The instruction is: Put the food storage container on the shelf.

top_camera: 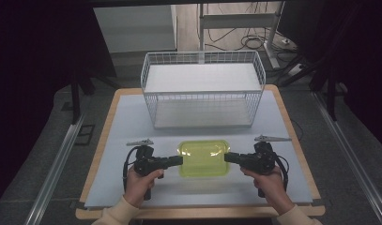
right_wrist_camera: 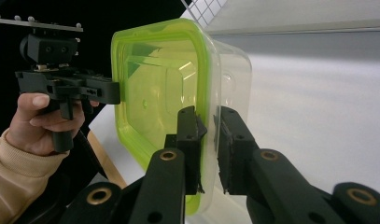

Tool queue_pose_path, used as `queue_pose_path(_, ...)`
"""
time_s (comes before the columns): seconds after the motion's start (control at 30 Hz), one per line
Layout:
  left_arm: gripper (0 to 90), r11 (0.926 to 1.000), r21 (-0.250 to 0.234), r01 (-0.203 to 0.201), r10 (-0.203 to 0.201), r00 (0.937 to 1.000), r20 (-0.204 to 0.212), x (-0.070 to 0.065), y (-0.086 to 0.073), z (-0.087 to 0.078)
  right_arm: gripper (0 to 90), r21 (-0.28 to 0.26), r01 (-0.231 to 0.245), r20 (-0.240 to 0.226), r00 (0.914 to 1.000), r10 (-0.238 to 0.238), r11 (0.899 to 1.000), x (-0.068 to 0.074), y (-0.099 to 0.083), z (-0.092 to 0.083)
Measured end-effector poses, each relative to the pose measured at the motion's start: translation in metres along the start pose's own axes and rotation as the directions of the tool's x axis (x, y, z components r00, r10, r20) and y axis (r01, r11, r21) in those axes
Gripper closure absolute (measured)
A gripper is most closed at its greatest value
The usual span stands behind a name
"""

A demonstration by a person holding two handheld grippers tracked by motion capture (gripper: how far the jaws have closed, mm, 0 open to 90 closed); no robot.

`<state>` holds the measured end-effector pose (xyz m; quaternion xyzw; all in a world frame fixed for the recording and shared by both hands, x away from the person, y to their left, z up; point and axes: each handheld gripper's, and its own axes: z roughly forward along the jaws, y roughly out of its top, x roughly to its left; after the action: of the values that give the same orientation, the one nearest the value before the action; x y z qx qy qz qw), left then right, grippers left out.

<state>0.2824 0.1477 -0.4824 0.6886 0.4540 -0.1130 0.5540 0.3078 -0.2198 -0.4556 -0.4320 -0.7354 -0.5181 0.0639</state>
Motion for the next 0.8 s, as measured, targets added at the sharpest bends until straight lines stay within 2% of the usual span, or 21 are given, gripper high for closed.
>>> queue_pose_path(0.3,82.0,1.0,-0.002,0.004,-0.004,1.0,0.005,-0.003,0.005,-0.004,80.6,0.003,0.001,-0.006,1.0,-0.001,1.0,0.005,0.007,-0.002)
queue_pose_path(0.47,82.0,1.0,-0.004,-0.006,0.006,0.9999,-0.009,-0.007,0.017,-0.007,80.8,-0.011,0.005,-0.006,1.0,-0.005,1.0,0.007,0.015,-0.003)
queue_pose_path(0.8,82.0,0.9998,-0.009,-0.015,0.015,0.9998,-0.009,-0.011,0.03,-0.009,80.8,-0.027,0.008,-0.012,0.9999,-0.008,1.0,0.009,0.026,-0.007)
